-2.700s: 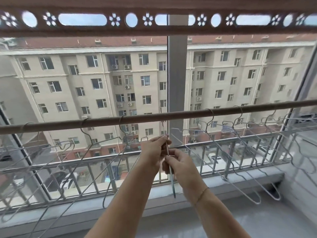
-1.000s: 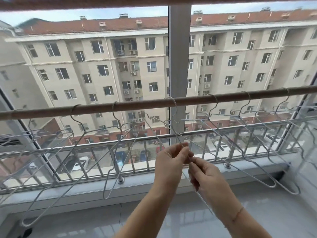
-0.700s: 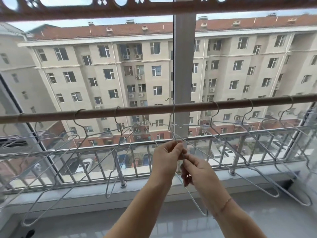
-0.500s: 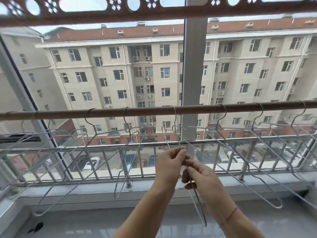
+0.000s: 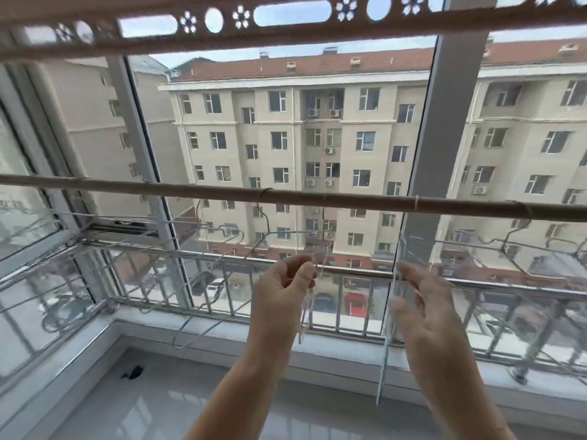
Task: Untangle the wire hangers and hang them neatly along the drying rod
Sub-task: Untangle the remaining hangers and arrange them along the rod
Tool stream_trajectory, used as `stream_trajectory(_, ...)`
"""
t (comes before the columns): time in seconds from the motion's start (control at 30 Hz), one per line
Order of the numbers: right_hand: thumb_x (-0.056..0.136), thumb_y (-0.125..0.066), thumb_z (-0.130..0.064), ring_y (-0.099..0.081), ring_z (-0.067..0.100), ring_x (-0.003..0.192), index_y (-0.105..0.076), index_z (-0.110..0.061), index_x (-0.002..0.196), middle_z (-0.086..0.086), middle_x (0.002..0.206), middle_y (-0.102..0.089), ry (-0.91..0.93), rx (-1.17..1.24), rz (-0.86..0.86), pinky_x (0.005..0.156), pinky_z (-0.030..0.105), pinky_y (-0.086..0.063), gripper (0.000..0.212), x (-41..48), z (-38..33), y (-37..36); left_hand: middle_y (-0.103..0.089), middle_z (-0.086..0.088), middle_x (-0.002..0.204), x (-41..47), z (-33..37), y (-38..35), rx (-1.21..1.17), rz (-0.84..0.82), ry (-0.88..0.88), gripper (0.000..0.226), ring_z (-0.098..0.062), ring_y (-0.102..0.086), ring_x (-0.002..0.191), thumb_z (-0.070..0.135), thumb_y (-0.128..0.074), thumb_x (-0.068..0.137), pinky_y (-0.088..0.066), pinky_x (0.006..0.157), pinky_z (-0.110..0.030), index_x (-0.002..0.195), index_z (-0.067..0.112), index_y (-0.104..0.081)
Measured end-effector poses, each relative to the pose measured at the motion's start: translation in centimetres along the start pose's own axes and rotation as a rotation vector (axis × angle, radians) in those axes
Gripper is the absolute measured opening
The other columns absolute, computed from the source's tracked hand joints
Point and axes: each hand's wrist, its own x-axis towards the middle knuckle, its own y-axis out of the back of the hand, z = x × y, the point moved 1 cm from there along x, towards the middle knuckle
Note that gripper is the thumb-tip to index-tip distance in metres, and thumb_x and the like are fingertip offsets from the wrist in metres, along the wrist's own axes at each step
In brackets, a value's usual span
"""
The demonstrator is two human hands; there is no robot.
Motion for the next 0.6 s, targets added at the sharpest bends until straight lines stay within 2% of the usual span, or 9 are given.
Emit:
stream_trajectory(0.1,0.081,-0.048,-0.029,-0.039,-0.012,0.121,-0.046,-0.051,0.111,-0.028,0.125,-0.044,0.059,0.035,-0.063,0.097,0.01,-0.031,0.037,-0.1,-2.3,-3.1,-0.074,0.001,0.082,1.0,1.3,3.2,0.007,0.003,-0.067,0.014,-0.007,-0.067,0.077,0.019,-0.062,0.087,-0.05,0.068,-0.013,0.099,0.019,-0.071)
stream_trajectory(0.2,0.09,-0.054,-0.018,-0.05,-0.008,0.115,-0.049,-0.039,0.118,-0.019,0.121,-0.055,0.046,0.073,-0.108,0.098,0.018,-0.041,0.035,0.0,-3.5,-7.7,-0.075,0.002,0.083,2.9,2.1,7.4,0.013,0.003,-0.101,0.015,-0.006,-0.068,0.078,0.018,-0.062,0.087,-0.05,0.069,-0.012,0.1,0.018,-0.07)
stream_trajectory(0.27,0.089,-0.055,-0.013,-0.06,-0.002,0.104,-0.054,-0.033,0.115,-0.01,0.111,-0.064,-0.017,0.132,-0.127,0.09,0.023,-0.051,0.033,0.2,-4.3,-11.2,-0.075,0.002,0.083,4.1,2.5,10.1,0.038,-0.004,-0.111,0.013,-0.005,-0.068,0.078,0.018,-0.062,0.087,-0.049,0.068,-0.011,0.098,0.02,-0.07)
stream_trajectory(0.33,0.089,-0.053,-0.007,-0.065,0.006,0.098,-0.058,-0.03,0.111,-0.005,0.104,-0.069,-0.064,0.213,-0.154,0.082,0.028,-0.054,0.032,0.2,-5.3,-14.7,-0.075,0.004,0.083,5.3,2.7,12.9,0.077,-0.003,-0.127,0.012,-0.004,-0.067,0.078,0.019,-0.063,0.087,-0.048,0.067,-0.011,0.096,0.022,-0.07)
stream_trajectory(0.43,0.088,-0.052,-0.004,-0.067,0.008,0.097,-0.06,-0.025,0.108,-0.002,0.102,-0.071,-0.096,0.304,-0.176,0.088,0.03,-0.052,0.03,0.3,-6.5,-19.8,-0.075,0.004,0.088,7.4,3.0,16.8,0.119,0.028,-0.152,0.013,-0.004,-0.068,0.085,0.022,-0.063,0.087,-0.049,0.072,-0.012,0.098,0.023,-0.07)
stream_trajectory(0.53,0.09,-0.053,-0.009,-0.062,-0.001,0.101,-0.057,-0.028,0.109,-0.007,0.107,-0.067,-0.13,0.312,-0.239,0.092,0.023,-0.051,0.028,0.5,-7.2,-23.9,-0.073,0.009,0.091,9.3,2.8,19.4,0.182,0.065,-0.129,0.013,0.002,-0.066,0.088,0.023,-0.06,0.089,-0.048,0.072,-0.008,0.099,0.027,-0.069)
stream_trajectory(0.6,0.091,-0.053,-0.016,-0.056,-0.005,0.108,-0.05,-0.031,0.115,-0.012,0.117,-0.06,-0.163,0.273,-0.282,0.096,0.02,-0.048,0.028,0.7,-7.1,-26.0,-0.073,0.017,0.086,10.2,2.4,20.2,0.187,0.052,-0.074,0.012,0.008,-0.065,0.085,0.023,-0.06,0.09,-0.046,0.068,-0.004,0.092,0.031,-0.068)
